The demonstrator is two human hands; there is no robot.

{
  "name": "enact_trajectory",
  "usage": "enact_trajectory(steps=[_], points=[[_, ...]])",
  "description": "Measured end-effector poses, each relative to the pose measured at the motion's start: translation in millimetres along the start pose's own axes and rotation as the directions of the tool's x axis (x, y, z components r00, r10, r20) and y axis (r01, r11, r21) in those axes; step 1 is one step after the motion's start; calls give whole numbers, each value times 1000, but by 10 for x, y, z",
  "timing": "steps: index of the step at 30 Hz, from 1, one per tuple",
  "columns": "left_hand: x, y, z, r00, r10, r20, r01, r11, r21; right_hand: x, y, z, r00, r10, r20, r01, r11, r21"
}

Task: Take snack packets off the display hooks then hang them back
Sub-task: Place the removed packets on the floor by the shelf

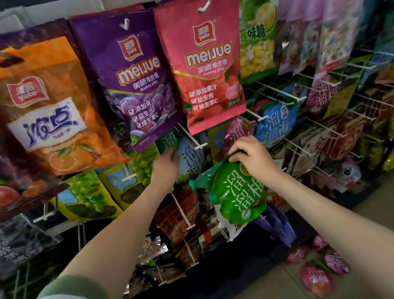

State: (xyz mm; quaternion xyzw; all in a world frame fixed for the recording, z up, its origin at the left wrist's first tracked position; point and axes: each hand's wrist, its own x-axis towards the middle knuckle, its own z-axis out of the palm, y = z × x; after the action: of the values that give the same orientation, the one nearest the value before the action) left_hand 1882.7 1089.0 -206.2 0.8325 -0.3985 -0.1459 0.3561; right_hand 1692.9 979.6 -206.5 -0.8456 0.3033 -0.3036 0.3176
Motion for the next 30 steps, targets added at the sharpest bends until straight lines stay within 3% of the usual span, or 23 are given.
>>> enact_trajectory(steps=[3, 7, 13, 18, 22, 26, 30], points=[[-193, -45, -82, 996, -3, 91, 5, 1000, -19, 0, 13, -34, 1000, 8, 4, -8, 1000, 20], [-419, -34, -152, 992, 88, 89, -90, 996, 26, -2, -73, -19, 991, 2, 131, -11, 997, 72], [-669, 24, -140, 957, 226, 180, -253, 956, 146, -82, -173, 111, 986, -38, 160, 37, 999, 14], [-740, -92, -103, 942, 223, 251, -257, 960, 111, -246, -92, 143, 989, 31, 147, -41, 997, 62], [-779, -85, 34, 927, 186, 327, -228, 969, 96, -372, 63, 107, 982, 57, 182, -53, 998, -28], [-813, -39, 366, 852, 200, 484, -260, 964, 60, -624, 404, 90, 977, 121, 177, -113, 992, -54], [-883, 38, 863, 710, 198, 676, -321, 945, 61, -974, 980, 57, 960, 218, 176, -189, 967, -169]])
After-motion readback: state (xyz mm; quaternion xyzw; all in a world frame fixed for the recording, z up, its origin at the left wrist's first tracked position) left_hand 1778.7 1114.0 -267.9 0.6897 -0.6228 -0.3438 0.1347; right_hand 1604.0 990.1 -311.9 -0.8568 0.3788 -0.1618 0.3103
